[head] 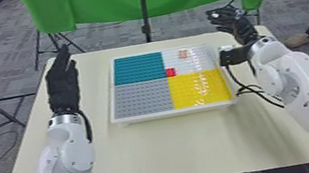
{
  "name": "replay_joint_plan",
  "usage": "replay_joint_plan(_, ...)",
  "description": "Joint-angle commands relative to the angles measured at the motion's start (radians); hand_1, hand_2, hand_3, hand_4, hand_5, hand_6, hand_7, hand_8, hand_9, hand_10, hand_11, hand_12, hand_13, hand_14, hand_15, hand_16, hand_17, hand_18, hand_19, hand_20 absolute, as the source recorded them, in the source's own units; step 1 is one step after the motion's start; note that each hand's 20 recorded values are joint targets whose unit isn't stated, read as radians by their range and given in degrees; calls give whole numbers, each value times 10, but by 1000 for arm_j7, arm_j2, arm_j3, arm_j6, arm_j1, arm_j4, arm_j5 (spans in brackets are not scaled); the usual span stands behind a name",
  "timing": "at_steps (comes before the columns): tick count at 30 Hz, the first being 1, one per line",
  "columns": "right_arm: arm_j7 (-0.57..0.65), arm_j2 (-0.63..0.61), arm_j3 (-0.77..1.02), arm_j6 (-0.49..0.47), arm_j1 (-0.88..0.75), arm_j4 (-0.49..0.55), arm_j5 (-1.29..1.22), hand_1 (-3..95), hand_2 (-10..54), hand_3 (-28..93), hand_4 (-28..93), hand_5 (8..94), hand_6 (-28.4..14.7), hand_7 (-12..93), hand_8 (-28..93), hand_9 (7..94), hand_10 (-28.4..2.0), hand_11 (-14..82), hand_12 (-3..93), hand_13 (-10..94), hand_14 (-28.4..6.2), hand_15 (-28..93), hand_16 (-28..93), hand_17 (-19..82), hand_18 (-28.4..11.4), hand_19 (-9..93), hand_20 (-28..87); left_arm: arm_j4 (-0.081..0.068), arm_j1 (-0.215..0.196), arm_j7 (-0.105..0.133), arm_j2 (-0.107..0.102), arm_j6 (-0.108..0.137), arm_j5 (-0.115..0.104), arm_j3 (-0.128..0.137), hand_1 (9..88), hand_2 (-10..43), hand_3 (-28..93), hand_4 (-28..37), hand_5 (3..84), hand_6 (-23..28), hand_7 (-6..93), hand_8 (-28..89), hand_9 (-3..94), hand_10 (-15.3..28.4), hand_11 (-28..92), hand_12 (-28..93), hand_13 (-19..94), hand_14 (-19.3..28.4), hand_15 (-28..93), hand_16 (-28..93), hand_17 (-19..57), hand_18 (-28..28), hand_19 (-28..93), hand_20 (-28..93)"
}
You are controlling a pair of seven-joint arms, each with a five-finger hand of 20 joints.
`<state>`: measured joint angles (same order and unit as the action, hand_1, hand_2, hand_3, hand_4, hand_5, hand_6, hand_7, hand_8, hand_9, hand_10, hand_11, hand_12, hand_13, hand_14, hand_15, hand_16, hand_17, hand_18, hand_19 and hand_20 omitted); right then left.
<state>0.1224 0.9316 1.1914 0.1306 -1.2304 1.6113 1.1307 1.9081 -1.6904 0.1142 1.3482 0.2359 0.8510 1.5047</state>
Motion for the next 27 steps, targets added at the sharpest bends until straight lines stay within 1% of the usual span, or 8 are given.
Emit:
replay_joint_plan(1,9,-21,-43,-16,67,-4,134,227,-95,812,-161,358,-78,253,-96,351,-147,99,165,248,-111,16,372,83,-125,148,139,0,-10,-8,2,-5,6,-1,257,64,729,-191,321,41,103,-91,190,73,37,151,85,88,-42,179,-117,36,94,175)
replay_joint_plan(7,33,-19,-91,-35,129,-24,224,232,-95,830,-168,359,-65,295,-106,349,-148,93,170,241,-118,13,375,81,-130,146,142,2,-11,-3,2,-6,5,0,257,64,729,-190,321,41,104,-91,190,73,38,152,85,88,-42,178,-118,36,94,175)
replay_joint_plan(8,40,-19,-93,-40,131,-25,241,234,-95,832,-171,358,-62,303,-107,348,-149,92,171,241,-119,13,377,81,-132,148,144,2,-11,-9,4,-6,8,1,257,63,730,-190,321,41,104,-91,190,72,38,152,85,88,-42,178,-117,36,94,175)
replay_joint_plan(12,68,-13,-123,-65,166,-33,349,242,-95,839,-169,356,-53,329,-113,340,-151,83,174,232,-124,9,381,77,-142,146,145,0,-8,-8,4,-4,6,2,257,64,729,-191,321,41,103,-91,190,73,38,151,85,88,-42,178,-118,36,95,175)
replay_joint_plan(17,110,-6,-152,-139,215,-39,512,252,-95,853,-164,355,-42,348,-125,326,-150,62,184,207,-130,-6,391,65,-158,137,143,1,-8,-6,6,-4,6,4,256,63,729,-190,321,41,104,-91,190,72,39,151,85,88,-42,178,-118,36,95,176)
replay_joint_plan(22,143,-7,-185,-211,261,-34,626,270,-95,868,-167,351,-31,351,-127,307,-142,45,193,186,-124,-21,402,46,-170,125,136,2,-10,-3,5,-4,6,4,257,63,729,-191,321,41,104,-91,190,72,40,151,85,88,-42,178,-118,36,95,175)
replay_joint_plan(25,160,-8,-202,-253,283,-29,703,287,-95,878,-189,345,-25,356,-130,297,-135,31,209,177,-120,-42,425,25,-192,122,120,4,-12,-2,6,-5,5,5,257,63,729,-190,321,41,104,-91,190,72,39,151,85,88,-41,178,-118,36,95,175)
replay_joint_plan(27,186,-9,-213,-289,297,-19,750,295,-95,886,-206,342,-19,358,-131,291,-131,19,218,170,-119,-55,437,6,-218,125,105,3,-11,-2,6,-5,5,4,257,63,729,-190,322,41,104,-91,190,72,39,151,85,88,-42,178,-118,36,95,175)
